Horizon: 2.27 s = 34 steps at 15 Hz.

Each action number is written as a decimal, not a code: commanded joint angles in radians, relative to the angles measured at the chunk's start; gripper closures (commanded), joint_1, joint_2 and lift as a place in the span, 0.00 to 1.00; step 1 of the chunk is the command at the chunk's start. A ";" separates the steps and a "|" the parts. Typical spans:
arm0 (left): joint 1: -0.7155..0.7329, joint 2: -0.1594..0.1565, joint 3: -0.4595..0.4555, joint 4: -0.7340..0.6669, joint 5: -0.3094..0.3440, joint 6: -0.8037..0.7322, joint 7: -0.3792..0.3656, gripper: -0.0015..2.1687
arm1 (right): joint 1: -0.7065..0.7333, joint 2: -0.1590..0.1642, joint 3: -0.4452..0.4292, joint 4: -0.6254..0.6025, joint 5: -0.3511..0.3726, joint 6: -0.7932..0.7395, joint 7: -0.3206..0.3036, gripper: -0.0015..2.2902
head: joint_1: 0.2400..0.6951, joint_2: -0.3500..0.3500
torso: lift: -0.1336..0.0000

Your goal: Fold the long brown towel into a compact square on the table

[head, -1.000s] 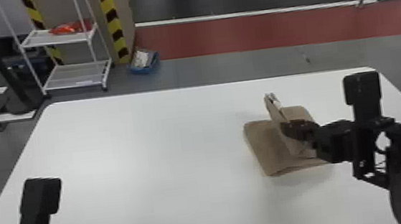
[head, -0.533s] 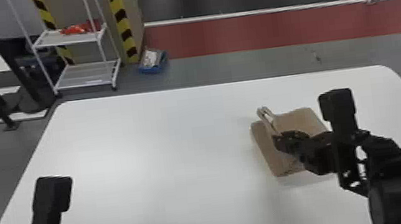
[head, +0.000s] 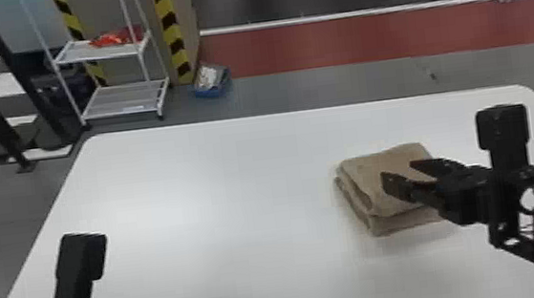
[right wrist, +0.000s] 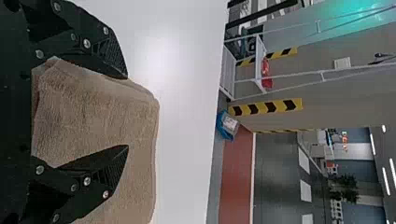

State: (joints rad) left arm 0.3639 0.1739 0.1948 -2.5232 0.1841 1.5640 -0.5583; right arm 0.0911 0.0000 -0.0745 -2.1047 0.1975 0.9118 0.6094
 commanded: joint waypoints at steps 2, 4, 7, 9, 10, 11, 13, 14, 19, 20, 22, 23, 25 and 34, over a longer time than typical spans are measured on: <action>-0.007 0.001 -0.003 0.009 0.000 0.007 0.000 0.04 | -0.027 0.001 -0.039 0.075 0.076 0.005 0.003 0.81 | 1.00 0.49 | 0.07; -0.008 0.001 -0.011 0.009 -0.002 0.007 0.000 0.04 | -0.056 0.001 -0.021 0.150 0.109 -0.007 -0.007 0.92 | 1.00 0.45 | 0.07; -0.008 0.004 -0.005 0.011 -0.003 0.007 0.000 0.04 | -0.100 0.001 0.019 0.229 0.125 -0.014 -0.010 0.92 | 1.00 0.44 | 0.07; -0.007 0.006 0.000 0.011 -0.003 0.007 0.000 0.04 | -0.100 0.001 0.062 0.232 0.125 -0.038 -0.008 0.92 | 1.00 0.47 | 0.07; -0.007 0.006 0.000 0.011 -0.003 0.007 0.000 0.04 | -0.100 0.001 0.082 0.232 0.125 -0.038 -0.007 0.92 | 1.00 0.49 | 0.07; -0.007 0.004 -0.001 0.011 -0.003 0.007 -0.002 0.04 | -0.100 0.001 0.102 0.232 0.134 -0.029 -0.002 0.92 | 1.00 0.51 | 0.07; -0.008 0.004 0.000 0.009 -0.002 0.007 -0.002 0.04 | -0.096 0.001 0.142 0.232 0.152 -0.010 0.004 0.92 | 1.00 0.55 | 0.07; -0.014 0.004 0.002 0.007 -0.002 0.007 -0.002 0.04 | -0.090 0.001 0.156 0.233 0.163 -0.004 0.006 0.92 | 1.00 0.57 | 0.07; -0.040 0.004 0.015 0.003 0.000 0.007 -0.002 0.04 | -0.027 0.001 0.240 0.176 0.172 0.008 0.047 0.92 | 1.00 0.64 | 0.07; -0.045 0.004 0.020 0.004 0.002 0.007 -0.002 0.04 | -0.004 0.001 0.265 0.146 0.172 0.011 0.052 0.92 | 1.00 0.68 | 0.07; -0.063 0.001 0.028 0.009 0.003 0.007 -0.002 0.04 | 0.029 0.001 0.288 0.103 0.180 0.017 0.093 0.92 | 1.00 0.72 | 0.07; -0.076 -0.001 0.028 0.015 0.008 0.007 -0.002 0.04 | 0.049 0.001 0.292 0.078 0.181 0.020 0.113 0.92 | 1.00 0.75 | 0.07; -0.112 -0.008 0.025 0.061 0.058 0.007 0.005 0.03 | 0.078 0.001 0.300 0.034 0.189 0.026 0.170 0.92 | 1.00 0.79 | 0.07; -0.476 -0.059 -0.209 0.638 0.026 -0.601 -0.200 0.99 | 0.249 0.001 0.113 -0.247 0.247 0.115 0.375 0.92 | 1.00 0.56 | 0.07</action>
State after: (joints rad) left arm -0.0716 0.1244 0.0273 -1.9893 0.2292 1.1094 -0.7290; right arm 0.3226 0.0000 0.0799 -2.3451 0.4376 1.0287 0.9850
